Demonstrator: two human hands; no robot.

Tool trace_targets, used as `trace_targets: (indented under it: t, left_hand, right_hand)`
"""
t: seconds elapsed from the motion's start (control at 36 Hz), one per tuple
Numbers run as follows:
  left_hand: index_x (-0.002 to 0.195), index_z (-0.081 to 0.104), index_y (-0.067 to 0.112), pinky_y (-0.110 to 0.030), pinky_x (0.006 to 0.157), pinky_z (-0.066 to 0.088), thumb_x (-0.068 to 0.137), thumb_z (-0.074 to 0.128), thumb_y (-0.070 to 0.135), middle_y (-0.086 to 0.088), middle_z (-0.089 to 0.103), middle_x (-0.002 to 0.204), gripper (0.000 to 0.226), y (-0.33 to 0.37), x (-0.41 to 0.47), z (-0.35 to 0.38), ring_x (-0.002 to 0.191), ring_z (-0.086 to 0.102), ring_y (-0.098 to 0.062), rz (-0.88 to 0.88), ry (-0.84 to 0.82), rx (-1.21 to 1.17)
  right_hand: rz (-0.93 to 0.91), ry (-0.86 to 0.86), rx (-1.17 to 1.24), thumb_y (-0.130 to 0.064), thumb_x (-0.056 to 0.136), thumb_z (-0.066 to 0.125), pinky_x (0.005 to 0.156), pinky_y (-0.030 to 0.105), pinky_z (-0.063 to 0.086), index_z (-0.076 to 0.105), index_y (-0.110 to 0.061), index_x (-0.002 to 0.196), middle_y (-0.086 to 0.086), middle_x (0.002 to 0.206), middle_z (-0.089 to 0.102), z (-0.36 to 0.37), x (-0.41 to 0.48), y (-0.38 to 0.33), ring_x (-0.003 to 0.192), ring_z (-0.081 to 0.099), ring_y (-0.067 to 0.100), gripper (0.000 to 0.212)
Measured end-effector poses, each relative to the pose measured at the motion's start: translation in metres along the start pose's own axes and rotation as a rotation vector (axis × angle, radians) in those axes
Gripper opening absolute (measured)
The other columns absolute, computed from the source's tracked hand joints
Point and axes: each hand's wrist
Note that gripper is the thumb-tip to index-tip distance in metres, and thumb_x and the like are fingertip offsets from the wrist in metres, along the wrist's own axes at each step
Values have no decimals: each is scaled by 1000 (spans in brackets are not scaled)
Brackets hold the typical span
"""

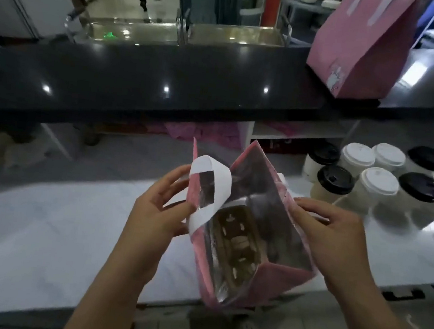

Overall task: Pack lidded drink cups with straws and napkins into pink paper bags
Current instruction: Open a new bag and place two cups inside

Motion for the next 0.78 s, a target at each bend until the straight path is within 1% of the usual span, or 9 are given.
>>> trace_targets:
  t: [0.11, 0.25, 0.39, 0.47, 0.56, 0.61, 0.69, 0.75, 0.78]
  left_hand:
    - [114, 67, 45, -31, 70, 62, 70, 74, 32, 22, 69, 116, 46, 4, 39, 50, 103, 70, -10, -20, -23, 71]
    - [116, 66, 45, -36, 75, 62, 69, 73, 33, 21, 70, 116, 48, 8, 71, 83, 104, 69, -11, -50, 0, 127]
    - [120, 65, 47, -31, 75, 61, 83, 73, 25, 22, 69, 118, 44, 6, 85, 96, 105, 69, -9, -81, 8, 199]
    - [121, 63, 49, -26, 69, 60, 88, 70, 21, 24, 68, 118, 44, 5, 87, 99, 100, 70, -7, -77, -15, 238]
    - [118, 64, 51, -22, 64, 59, 86, 70, 23, 28, 68, 115, 43, 7, 88, 102, 95, 71, -5, -74, -52, 236]
    - [114, 63, 57, -26, 72, 59, 82, 71, 30, 30, 66, 117, 43, 6, 90, 102, 100, 70, -4, -72, -77, 253]
    - [117, 59, 62, -48, 94, 54, 76, 71, 43, 30, 62, 124, 46, 5, 93, 100, 111, 65, -8, -79, -95, 300]
    - [118, 57, 63, -51, 97, 52, 76, 70, 46, 30, 61, 125, 47, 6, 95, 98, 113, 63, -7, -78, -99, 312]
    - [118, 57, 63, -46, 95, 53, 75, 70, 48, 30, 60, 125, 47, 6, 95, 97, 112, 62, -5, -72, -98, 319]
  right_hand:
    - [44, -75, 38, -24, 87, 73, 63, 20, 58, 75, -37, 81, -17, 79, 75, -29, 48, 17, 77, 70, 2, 15]
    - [118, -145, 74, -23, 87, 71, 68, 30, 62, 79, -22, 88, -9, 80, 76, -50, 94, 29, 78, 72, 9, 8]
    - [190, -282, 71, -18, 85, 74, 71, 32, 58, 80, -24, 89, -7, 82, 76, -56, 115, 41, 78, 72, 10, 9]
    - [218, -335, 68, -30, 78, 77, 76, 36, 57, 79, -29, 88, -5, 85, 76, -64, 123, 43, 81, 72, 11, 10]
    - [196, -312, 49, -44, 70, 73, 78, 44, 60, 78, -36, 88, -4, 86, 77, -76, 135, 35, 82, 72, 16, 20]
    - [155, -247, -23, -44, 71, 74, 78, 43, 60, 78, -39, 86, -6, 83, 77, -86, 150, 30, 81, 73, 17, 17]
    - [112, -204, -227, -30, 76, 83, 86, 37, 57, 78, -28, 94, -7, 86, 76, -96, 185, 31, 86, 71, 11, 19]
    - [95, -255, -443, -26, 78, 81, 91, 31, 51, 73, -26, 110, -7, 103, 73, -95, 215, 34, 97, 67, 12, 33]
    - [74, -302, -575, -28, 79, 80, 92, 29, 47, 68, -27, 120, -5, 115, 70, -92, 230, 36, 105, 64, 14, 43]
Point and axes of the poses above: each hand's wrist, its own x-axis towards the middle knuckle, its own z-axis out of the palm, y = z × x
